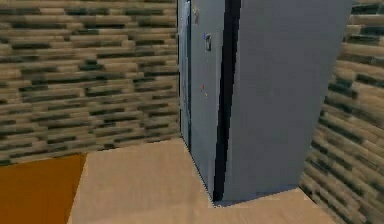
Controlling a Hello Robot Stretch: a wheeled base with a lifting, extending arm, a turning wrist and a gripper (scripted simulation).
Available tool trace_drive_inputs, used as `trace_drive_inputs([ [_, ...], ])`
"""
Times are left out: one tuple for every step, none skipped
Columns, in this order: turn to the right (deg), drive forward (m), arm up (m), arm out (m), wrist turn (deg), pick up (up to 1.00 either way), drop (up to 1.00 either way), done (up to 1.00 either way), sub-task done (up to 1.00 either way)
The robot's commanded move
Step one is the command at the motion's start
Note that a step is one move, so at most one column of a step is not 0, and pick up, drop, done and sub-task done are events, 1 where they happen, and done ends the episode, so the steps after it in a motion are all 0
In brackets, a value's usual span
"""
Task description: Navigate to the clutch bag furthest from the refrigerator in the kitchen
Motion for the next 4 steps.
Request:
trace_drive_inputs([
  [0.0, 0.35, 0.0, 0.0, 0.0, 0.0, 0.0, 0.0, 0.0],
  [45.0, 0.0, 0.0, 0.0, 0.0, 0.0, 0.0, 0.0, 0.0],
  [45.0, 0.0, 0.0, 0.0, 0.0, 0.0, 0.0, 0.0, 0.0],
  [45.0, 0.0, 0.0, 0.0, 0.0, 0.0, 0.0, 0.0, 0.0],
])
